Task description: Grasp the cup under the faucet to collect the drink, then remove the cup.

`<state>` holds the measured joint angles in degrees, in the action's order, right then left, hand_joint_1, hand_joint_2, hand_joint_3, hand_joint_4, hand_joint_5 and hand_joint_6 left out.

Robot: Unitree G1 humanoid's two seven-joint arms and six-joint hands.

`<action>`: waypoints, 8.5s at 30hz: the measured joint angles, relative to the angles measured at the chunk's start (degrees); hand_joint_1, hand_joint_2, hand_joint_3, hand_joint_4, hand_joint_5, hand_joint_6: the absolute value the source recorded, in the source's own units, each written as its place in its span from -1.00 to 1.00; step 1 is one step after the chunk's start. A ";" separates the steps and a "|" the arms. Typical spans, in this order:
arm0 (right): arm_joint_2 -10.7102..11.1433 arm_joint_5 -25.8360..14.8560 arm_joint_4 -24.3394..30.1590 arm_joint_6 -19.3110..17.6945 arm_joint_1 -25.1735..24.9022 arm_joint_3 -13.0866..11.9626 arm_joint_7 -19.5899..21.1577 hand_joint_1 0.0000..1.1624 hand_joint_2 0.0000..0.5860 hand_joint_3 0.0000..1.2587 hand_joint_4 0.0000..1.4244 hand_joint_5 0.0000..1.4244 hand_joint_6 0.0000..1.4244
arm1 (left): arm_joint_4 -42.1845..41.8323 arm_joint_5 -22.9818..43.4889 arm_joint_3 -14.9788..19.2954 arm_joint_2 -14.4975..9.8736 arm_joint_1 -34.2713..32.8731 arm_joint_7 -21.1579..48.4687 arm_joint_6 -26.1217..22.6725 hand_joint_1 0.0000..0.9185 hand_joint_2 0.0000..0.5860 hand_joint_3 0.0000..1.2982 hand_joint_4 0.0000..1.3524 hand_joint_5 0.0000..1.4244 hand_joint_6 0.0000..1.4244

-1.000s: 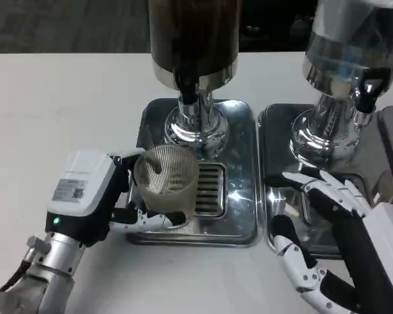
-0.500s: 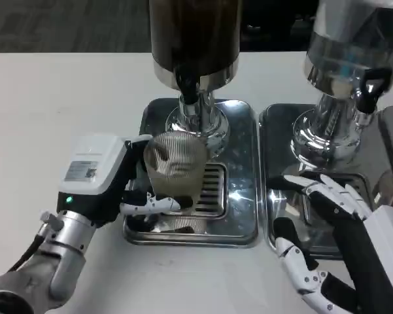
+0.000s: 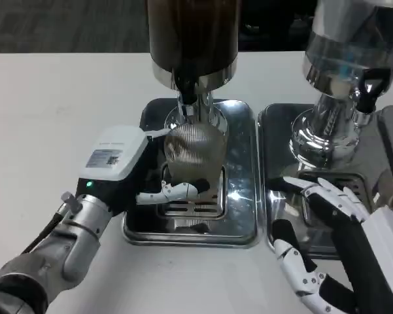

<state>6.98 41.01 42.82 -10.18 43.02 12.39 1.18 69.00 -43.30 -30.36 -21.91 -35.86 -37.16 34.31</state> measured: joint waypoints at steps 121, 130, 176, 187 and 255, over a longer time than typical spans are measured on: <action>0.28 -6.68 -15.34 -2.02 -11.33 -0.16 7.65 -0.42 0.76 -0.46 -0.65 -0.78 -0.89 | -17.81 55.92 35.69 -3.07 -8.48 103.56 -9.67 -1.00 -0.54 -0.97 -1.00 -0.88 -0.97; 0.28 -6.84 -15.33 -2.01 -11.45 -0.33 7.63 -0.42 0.76 -0.46 -0.65 -0.78 -0.89 | -17.81 54.31 34.76 -3.06 -7.52 100.75 -4.15 -1.00 -0.54 -0.96 -0.99 -0.87 -0.97; 0.27 -16.36 -16.39 -1.23 -15.20 -1.77 3.85 -0.39 0.66 -0.50 -0.67 -0.78 -0.87 | -19.35 47.04 26.99 -6.03 -4.60 88.00 14.61 -1.00 -0.61 -0.93 -1.00 -0.95 -0.99; 0.08 -18.97 -17.03 -0.87 -15.81 -1.89 2.62 -0.37 0.59 -0.53 -0.67 -0.78 -0.87 | -19.34 44.96 25.10 -6.82 -4.60 84.79 16.96 -1.00 -0.61 -0.93 -1.00 -0.97 -0.99; -0.14 -31.35 -45.64 4.08 -43.37 -2.04 -8.51 0.08 -0.17 -1.00 -1.00 -1.00 -0.97 | -22.06 45.01 24.70 -8.83 -2.51 81.63 17.21 -1.00 -0.59 -0.92 -1.00 -0.96 -0.97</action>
<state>6.84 9.65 -2.83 -6.10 -0.35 10.35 -7.33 46.94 1.71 -5.66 -30.74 -38.37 44.47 51.52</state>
